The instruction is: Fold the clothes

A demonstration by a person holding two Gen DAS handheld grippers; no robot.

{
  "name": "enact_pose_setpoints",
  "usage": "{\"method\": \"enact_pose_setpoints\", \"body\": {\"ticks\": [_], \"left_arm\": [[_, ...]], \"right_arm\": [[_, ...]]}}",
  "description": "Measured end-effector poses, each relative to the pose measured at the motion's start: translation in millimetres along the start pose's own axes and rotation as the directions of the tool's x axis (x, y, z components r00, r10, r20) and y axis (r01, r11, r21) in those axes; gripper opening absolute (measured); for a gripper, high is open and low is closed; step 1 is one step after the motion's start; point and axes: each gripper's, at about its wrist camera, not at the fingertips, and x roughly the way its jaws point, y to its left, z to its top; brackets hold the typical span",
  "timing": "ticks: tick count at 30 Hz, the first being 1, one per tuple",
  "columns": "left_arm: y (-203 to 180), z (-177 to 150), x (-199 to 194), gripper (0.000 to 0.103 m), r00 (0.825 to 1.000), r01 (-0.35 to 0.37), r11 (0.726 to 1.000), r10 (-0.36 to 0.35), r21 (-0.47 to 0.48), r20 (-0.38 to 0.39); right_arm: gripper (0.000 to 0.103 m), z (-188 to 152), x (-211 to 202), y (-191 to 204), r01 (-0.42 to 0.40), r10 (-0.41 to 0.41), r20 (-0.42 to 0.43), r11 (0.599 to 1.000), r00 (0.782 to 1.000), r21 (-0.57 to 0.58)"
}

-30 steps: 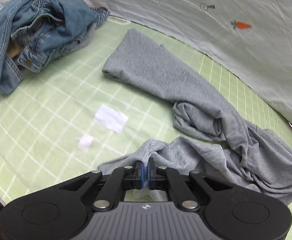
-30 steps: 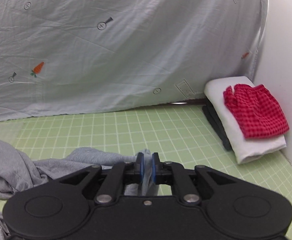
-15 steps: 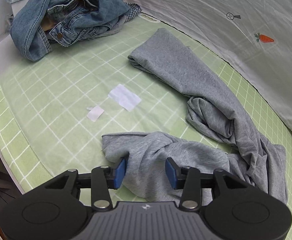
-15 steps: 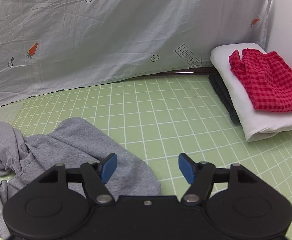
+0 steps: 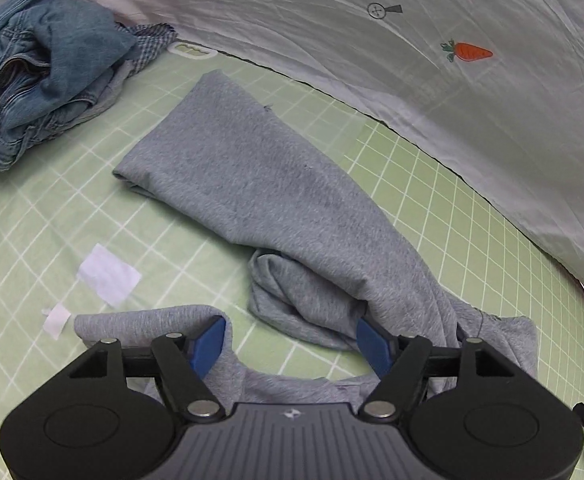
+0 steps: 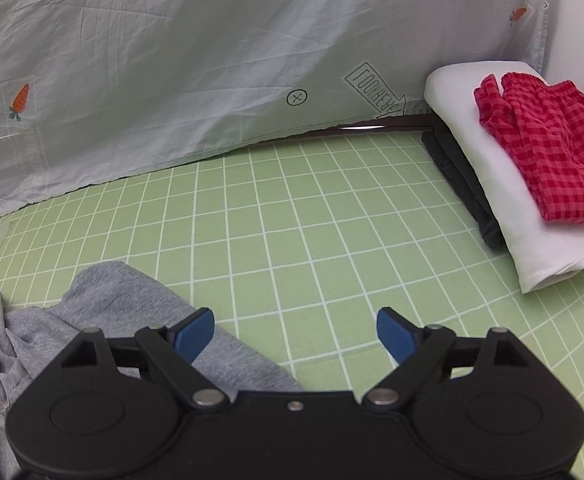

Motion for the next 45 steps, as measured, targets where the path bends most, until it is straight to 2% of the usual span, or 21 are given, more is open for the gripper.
{"method": "enact_pose_setpoints", "body": {"ticks": [5,9,10,11,12,14,16,20,24,29,31,32,38,41,45], "left_arm": [[-31,26,43,0.077,0.999,0.023,0.999,-0.022,0.034,-0.031],[-45,29,70,0.076,0.997,-0.036,0.996,0.042,0.087,-0.063],[-47,28,75,0.067,0.995,-0.057,0.993,0.065,0.102,-0.071],[-48,27,78,0.049,0.994,-0.076,0.99,0.085,0.118,-0.074],[-46,24,77,0.042,0.993,-0.09,0.987,0.099,0.134,-0.067],[-37,20,69,0.009,0.992,-0.107,0.984,0.115,0.146,-0.049],[-22,18,56,0.005,0.994,-0.101,0.988,0.106,0.113,-0.036],[15,10,27,0.004,0.993,-0.118,0.992,0.118,0.036,-0.019],[47,-15,6,0.004,0.986,-0.161,0.986,0.16,-0.035,-0.039],[79,-52,8,0.004,0.974,-0.202,0.974,0.187,-0.107,-0.13],[84,-60,10,0.004,0.975,-0.193,0.972,0.174,-0.132,-0.14],[81,-60,10,0.004,0.974,-0.197,0.974,0.181,-0.115,-0.134],[66,-59,16,0.004,0.965,-0.231,0.973,0.225,-0.028,-0.133],[71,-56,18,0.004,0.966,-0.221,0.974,0.211,-0.054,-0.149],[83,-53,20,0.004,0.969,-0.197,0.973,0.175,-0.117,-0.175]], "right_arm": [[0.089,-2,16,-7,0.039,-0.039,-0.051,0.999,0.998,0.013],[0.089,-4,21,-8,0.053,-0.051,-0.076,0.998,0.996,0.019],[0.089,-5,21,-7,0.055,-0.054,-0.081,0.998,0.995,0.016],[0.089,-5,21,-7,0.056,-0.055,-0.084,0.998,0.995,0.013],[0.089,-5,21,-6,0.056,-0.055,-0.086,0.998,0.995,0.011],[0.089,-6,19,-4,0.051,-0.05,-0.085,0.999,0.995,0.004],[0.089,-6,16,-1,0.042,-0.042,-0.082,0.999,0.996,-0.004],[0.089,-6,10,7,0.015,-0.017,-0.07,0.999,0.997,-0.033],[0.089,-4,2,15,-0.023,0.019,-0.052,0.998,0.998,-0.065],[0.089,6,0,28,-0.073,0.07,-0.03,0.992,0.997,-0.102],[0.089,14,3,36,-0.106,0.104,-0.027,0.988,0.994,-0.109],[0.089,19,7,41,-0.127,0.125,-0.029,0.986,0.992,-0.108],[0.089,45,39,76,-0.253,0.247,-0.061,0.96,0.967,-0.119],[0.089,49,57,100,-0.296,0.282,-0.098,0.938,0.954,-0.18],[0.092,42,75,121,-0.375,0.34,-0.186,0.903,0.922,-0.209]]}}
